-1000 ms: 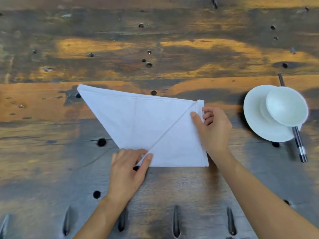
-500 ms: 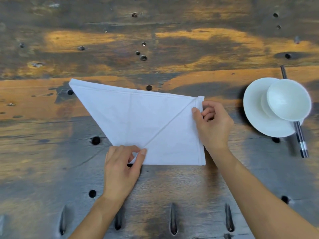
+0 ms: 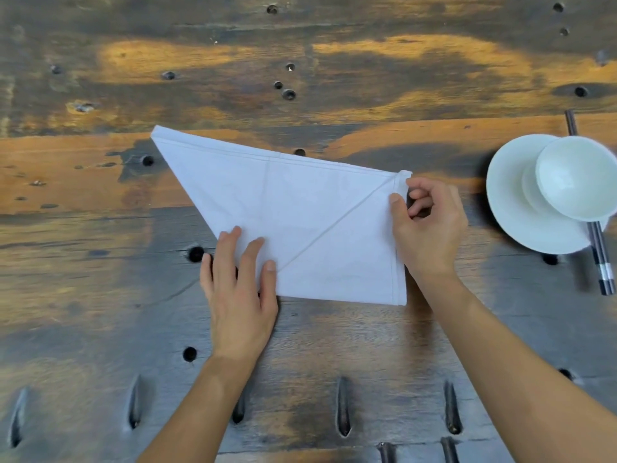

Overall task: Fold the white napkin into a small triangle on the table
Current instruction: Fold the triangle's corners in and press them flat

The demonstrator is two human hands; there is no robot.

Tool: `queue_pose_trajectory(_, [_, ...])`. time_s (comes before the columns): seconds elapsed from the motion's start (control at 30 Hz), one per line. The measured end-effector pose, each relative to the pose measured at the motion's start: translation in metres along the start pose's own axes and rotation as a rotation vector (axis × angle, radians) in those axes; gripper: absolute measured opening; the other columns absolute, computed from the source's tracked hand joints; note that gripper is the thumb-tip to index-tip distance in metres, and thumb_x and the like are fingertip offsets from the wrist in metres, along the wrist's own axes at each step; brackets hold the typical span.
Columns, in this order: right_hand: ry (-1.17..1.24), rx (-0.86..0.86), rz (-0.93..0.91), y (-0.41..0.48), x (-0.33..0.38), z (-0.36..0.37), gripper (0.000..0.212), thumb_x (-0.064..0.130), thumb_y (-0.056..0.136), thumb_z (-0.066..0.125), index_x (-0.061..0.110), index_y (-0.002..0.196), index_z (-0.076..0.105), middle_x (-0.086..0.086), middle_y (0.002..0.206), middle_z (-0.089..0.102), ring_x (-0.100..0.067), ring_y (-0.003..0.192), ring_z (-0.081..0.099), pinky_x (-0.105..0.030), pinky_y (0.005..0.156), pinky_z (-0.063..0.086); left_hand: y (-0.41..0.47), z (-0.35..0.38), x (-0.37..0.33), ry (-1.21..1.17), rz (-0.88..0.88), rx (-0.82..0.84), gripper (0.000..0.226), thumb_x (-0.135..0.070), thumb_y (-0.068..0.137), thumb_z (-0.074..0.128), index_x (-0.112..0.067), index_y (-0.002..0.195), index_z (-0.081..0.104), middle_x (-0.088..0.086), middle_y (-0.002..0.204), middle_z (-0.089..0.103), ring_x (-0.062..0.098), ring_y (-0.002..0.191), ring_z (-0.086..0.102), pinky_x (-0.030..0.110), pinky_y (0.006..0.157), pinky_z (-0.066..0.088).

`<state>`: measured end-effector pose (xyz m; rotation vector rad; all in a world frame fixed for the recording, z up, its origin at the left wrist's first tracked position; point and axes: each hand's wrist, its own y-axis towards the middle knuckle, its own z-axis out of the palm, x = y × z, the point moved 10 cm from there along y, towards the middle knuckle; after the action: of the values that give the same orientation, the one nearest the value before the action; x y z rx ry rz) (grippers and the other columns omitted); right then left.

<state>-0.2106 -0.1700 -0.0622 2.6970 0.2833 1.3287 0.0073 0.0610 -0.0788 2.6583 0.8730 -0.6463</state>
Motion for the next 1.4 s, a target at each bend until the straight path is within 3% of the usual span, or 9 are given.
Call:
queue_pose_trajectory(0.27, [0.003, 0.007, 0.021, 0.001, -0.002, 0.0, 0.022, 0.014, 0.084, 0.075, 0.014, 0.105, 0.069, -0.008, 0.096, 0.063, 0.002, 0.064, 0.052, -0.004, 0.074, 0.039, 0.001, 0.003, 0.003, -0.011, -0.088, 0.071, 0.042, -0.033, 0.108, 0.042, -0.014, 0.144, 0.051, 0.009, 0.162, 0.035, 0.026, 0.155, 0.022, 0.048, 0.128, 0.01])
queue_pose_trajectory(0.5, [0.014, 0.023, 0.03, 0.003, -0.003, 0.001, 0.023, 0.02, 0.084, 0.076, 0.017, 0.106, 0.069, -0.008, 0.099, 0.065, 0.003, 0.062, 0.053, -0.002, 0.078, 0.038, -0.007, -0.012, 0.024, 0.112, -0.001, 0.164, 0.051, -0.04, 0.106, 0.041, -0.014, 0.149, 0.049, 0.003, 0.165, 0.035, 0.023, 0.156, 0.024, 0.052, 0.126, 0.017])
queue_pose_trajectory(0.63, [0.007, 0.032, 0.055, 0.003, -0.005, -0.001, 0.023, 0.024, 0.083, 0.076, 0.02, 0.104, 0.069, -0.005, 0.097, 0.066, -0.001, 0.06, 0.053, -0.003, 0.075, 0.038, -0.012, -0.022, 0.008, 0.144, 0.148, 0.058, 0.044, -0.03, 0.109, 0.036, -0.01, 0.142, 0.057, 0.01, 0.16, 0.043, 0.029, 0.151, 0.035, 0.056, 0.123, 0.022])
queue_pose_trajectory(0.8, [0.072, 0.031, 0.152, 0.006, -0.01, -0.002, 0.023, 0.035, 0.078, 0.076, 0.026, 0.099, 0.07, -0.003, 0.098, 0.068, -0.004, 0.059, 0.051, -0.013, 0.072, 0.046, -0.06, -0.018, -0.006, 0.21, 0.394, 0.105, 0.046, -0.024, 0.105, 0.048, -0.008, 0.148, 0.053, 0.004, 0.159, 0.046, 0.024, 0.149, 0.039, 0.058, 0.119, 0.031])
queue_pose_trajectory(0.97, [0.121, -0.04, 0.274, 0.0, -0.01, -0.01, 0.016, 0.035, 0.079, 0.072, 0.024, 0.09, 0.071, 0.003, 0.084, 0.068, -0.006, 0.069, 0.056, -0.038, 0.085, 0.055, -0.071, -0.005, 0.002, 0.274, 0.147, 0.233, 0.061, -0.045, 0.108, 0.032, -0.015, 0.161, 0.028, 0.002, 0.17, 0.022, 0.024, 0.157, 0.019, 0.055, 0.126, 0.013])
queue_pose_trajectory(1.03, [0.076, -0.077, 0.148, -0.008, 0.012, -0.015, 0.01, 0.028, 0.084, 0.068, 0.021, 0.091, 0.071, 0.008, 0.083, 0.064, -0.012, 0.076, 0.057, -0.046, 0.083, 0.053, -0.073, 0.006, 0.001, 0.31, 0.051, 0.283, 0.068, -0.057, 0.107, 0.023, -0.021, 0.164, 0.015, 0.001, 0.172, 0.009, 0.022, 0.16, 0.005, 0.055, 0.127, 0.002])
queue_pose_trajectory(1.13, [0.014, 0.232, -0.289, -0.053, 0.077, 0.026, 0.031, 0.032, 0.097, 0.056, 0.014, 0.12, 0.069, -0.001, 0.116, 0.07, -0.025, 0.108, 0.062, -0.044, 0.102, 0.046, -0.075, 0.014, 0.002, 0.37, 0.001, 0.295, 0.073, -0.066, 0.105, 0.017, -0.025, 0.165, 0.009, 0.0, 0.173, 0.003, 0.021, 0.16, -0.001, 0.058, 0.126, 0.0])
queue_pose_trajectory(1.27, [-0.308, 0.914, -0.758, -0.167, 0.116, 0.104, 0.069, 0.053, 0.103, 0.031, 0.009, 0.157, 0.033, -0.007, 0.165, 0.028, -0.022, 0.155, 0.018, -0.05, 0.125, 0.006, -0.075, 0.016, 0.003, 0.37, 0.008, 0.317, 0.075, -0.06, 0.1, 0.029, -0.023, 0.164, 0.015, 0.002, 0.173, 0.007, 0.024, 0.16, 0.005, 0.063, 0.124, 0.008])
queue_pose_trajectory(1.4, [-0.506, 0.981, -0.831, -0.179, 0.099, 0.112, 0.078, 0.064, 0.102, 0.017, 0.013, 0.162, 0.016, 0.0, 0.169, 0.012, -0.017, 0.157, 0.004, -0.057, 0.124, 0.001, -0.075, 0.014, 0.003, 0.375, -0.001, 0.322, 0.078, -0.06, 0.097, 0.031, -0.023, 0.164, 0.016, 0.008, 0.173, 0.007, 0.024, 0.159, 0.007, 0.063, 0.124, 0.01])
